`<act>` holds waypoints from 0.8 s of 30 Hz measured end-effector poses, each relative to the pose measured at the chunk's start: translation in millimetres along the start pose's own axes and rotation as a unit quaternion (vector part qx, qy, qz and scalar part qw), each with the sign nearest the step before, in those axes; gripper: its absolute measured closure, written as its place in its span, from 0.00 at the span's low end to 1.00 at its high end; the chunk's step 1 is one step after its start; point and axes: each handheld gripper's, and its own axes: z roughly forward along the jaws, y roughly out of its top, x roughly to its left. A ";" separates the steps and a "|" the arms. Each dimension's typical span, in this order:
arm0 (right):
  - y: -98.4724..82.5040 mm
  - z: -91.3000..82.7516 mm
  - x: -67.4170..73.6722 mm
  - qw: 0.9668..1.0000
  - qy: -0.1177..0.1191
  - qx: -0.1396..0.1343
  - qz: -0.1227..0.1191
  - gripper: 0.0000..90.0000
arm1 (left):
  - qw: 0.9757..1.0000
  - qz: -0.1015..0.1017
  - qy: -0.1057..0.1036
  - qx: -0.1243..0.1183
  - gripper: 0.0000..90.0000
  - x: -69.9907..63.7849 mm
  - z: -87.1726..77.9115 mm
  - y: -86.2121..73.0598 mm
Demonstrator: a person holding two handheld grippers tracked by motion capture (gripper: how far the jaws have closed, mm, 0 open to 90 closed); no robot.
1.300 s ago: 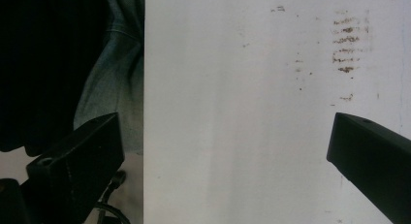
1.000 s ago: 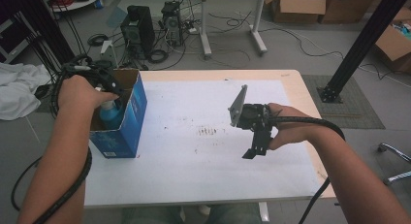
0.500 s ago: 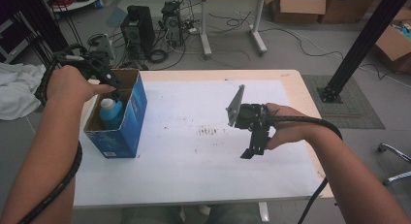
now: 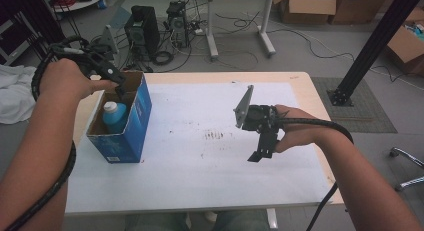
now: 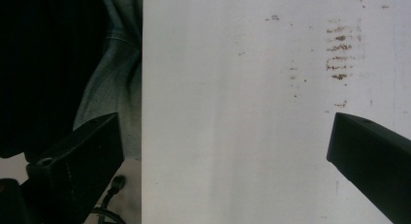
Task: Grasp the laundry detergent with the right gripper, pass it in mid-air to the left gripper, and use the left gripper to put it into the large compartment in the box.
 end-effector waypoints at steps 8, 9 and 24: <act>-4.0 -1.3 0.9 1.000 -0.001 -0.001 0.006 0.00 | 0.999 0.032 0.002 -0.008 0.05 -11.5 -16.1 2.1; -4.9 -1.2 0.8 1.000 -0.001 -0.002 0.006 0.00 | 0.999 0.041 0.000 -0.006 0.04 -13.8 -17.6 2.6; -7.6 -4.7 0.4 1.000 -0.002 0.001 0.014 0.00 | 0.973 0.225 -0.051 -0.020 0.00 -67.0 -26.3 6.4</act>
